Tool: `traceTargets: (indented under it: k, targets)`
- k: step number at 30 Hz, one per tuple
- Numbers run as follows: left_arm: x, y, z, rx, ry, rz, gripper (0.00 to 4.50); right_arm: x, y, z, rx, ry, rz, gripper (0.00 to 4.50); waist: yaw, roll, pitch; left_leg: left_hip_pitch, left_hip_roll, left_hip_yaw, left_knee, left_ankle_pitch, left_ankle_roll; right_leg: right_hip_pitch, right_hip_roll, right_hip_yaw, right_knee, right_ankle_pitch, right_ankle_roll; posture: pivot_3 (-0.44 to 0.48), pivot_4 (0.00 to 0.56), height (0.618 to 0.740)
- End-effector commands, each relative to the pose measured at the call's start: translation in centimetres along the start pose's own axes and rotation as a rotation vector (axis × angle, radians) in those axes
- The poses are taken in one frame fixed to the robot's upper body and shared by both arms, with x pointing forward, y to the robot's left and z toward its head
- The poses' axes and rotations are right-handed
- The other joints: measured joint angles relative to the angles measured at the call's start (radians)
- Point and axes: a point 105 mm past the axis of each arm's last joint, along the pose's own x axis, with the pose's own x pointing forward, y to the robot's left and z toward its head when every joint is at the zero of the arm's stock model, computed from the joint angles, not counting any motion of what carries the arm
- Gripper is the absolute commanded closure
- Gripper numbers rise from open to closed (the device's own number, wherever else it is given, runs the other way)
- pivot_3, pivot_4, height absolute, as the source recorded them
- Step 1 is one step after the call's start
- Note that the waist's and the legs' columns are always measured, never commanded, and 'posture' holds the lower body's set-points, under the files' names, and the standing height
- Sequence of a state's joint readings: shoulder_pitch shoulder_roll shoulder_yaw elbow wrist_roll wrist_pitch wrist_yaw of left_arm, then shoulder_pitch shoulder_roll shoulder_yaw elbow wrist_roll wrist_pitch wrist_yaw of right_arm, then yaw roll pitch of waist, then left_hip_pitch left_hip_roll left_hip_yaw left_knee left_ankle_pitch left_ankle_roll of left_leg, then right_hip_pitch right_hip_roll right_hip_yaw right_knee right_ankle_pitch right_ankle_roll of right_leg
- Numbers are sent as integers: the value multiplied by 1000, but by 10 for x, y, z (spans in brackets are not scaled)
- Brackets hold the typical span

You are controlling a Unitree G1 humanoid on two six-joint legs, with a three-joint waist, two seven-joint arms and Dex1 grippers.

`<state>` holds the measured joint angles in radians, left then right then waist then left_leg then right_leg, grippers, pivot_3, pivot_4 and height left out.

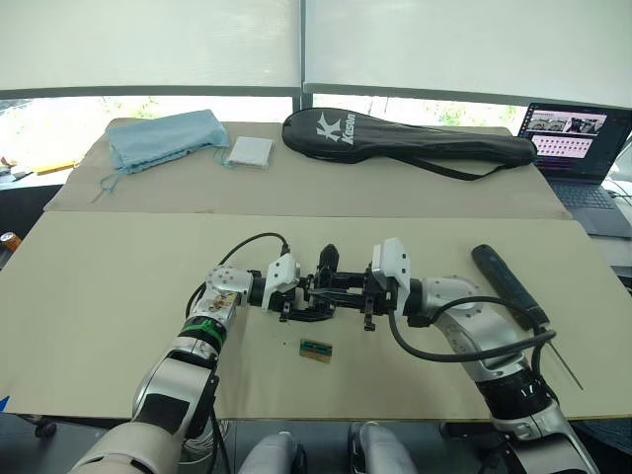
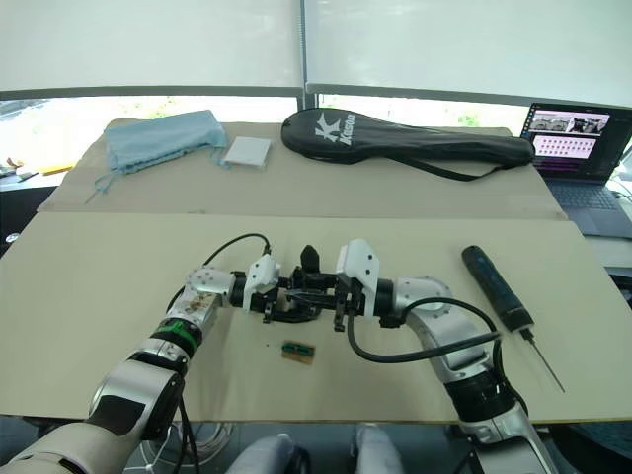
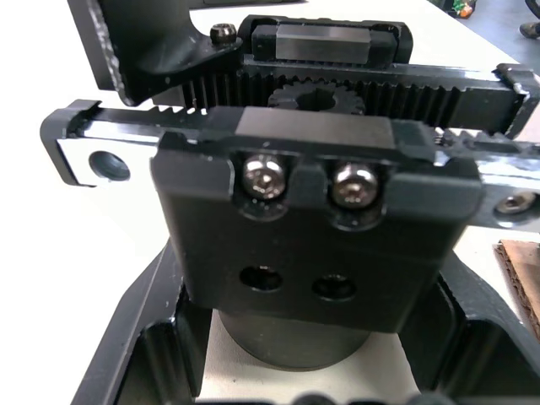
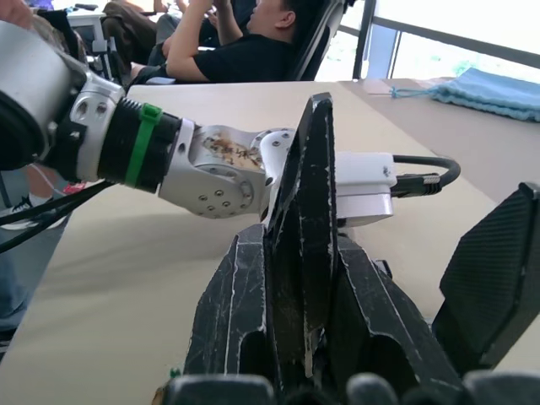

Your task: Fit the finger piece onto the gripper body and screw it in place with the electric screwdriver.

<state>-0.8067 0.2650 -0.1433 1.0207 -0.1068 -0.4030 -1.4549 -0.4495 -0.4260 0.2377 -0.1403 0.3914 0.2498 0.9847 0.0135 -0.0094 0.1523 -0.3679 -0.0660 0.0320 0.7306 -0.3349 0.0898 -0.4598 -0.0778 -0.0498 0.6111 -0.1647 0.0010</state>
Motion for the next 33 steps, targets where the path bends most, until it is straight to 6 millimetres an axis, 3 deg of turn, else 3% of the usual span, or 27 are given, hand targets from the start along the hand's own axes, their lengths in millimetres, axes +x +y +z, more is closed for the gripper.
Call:
traceTargets:
  k: [1, 18, 33]
  targets:
    - [1, -4, -4, -18, 25, -26, 2129, 1, -4, 7, -53, -27, -1, 4060, -1, 0, 0, 0, 0, 0, 0, 0, 0, 0, 0, -1, 0, 0, 0, 0, 150, 740]
    - [-2, -6, -7, -48, 26, -19, 2129, 8, 4, -8, -20, -6, 30, 4060, -9, 0, 0, 1, 0, 0, 0, 0, -1, 0, 0, -4, 0, 0, 0, 0, 150, 740]
    - [-2, -7, -7, -48, 28, -26, 2129, 5, 15, -27, 98, 122, 92, 4060, -11, 1, -1, 3, 0, 0, 0, 0, -1, 1, 0, -3, 0, 0, 0, 0, 150, 740]
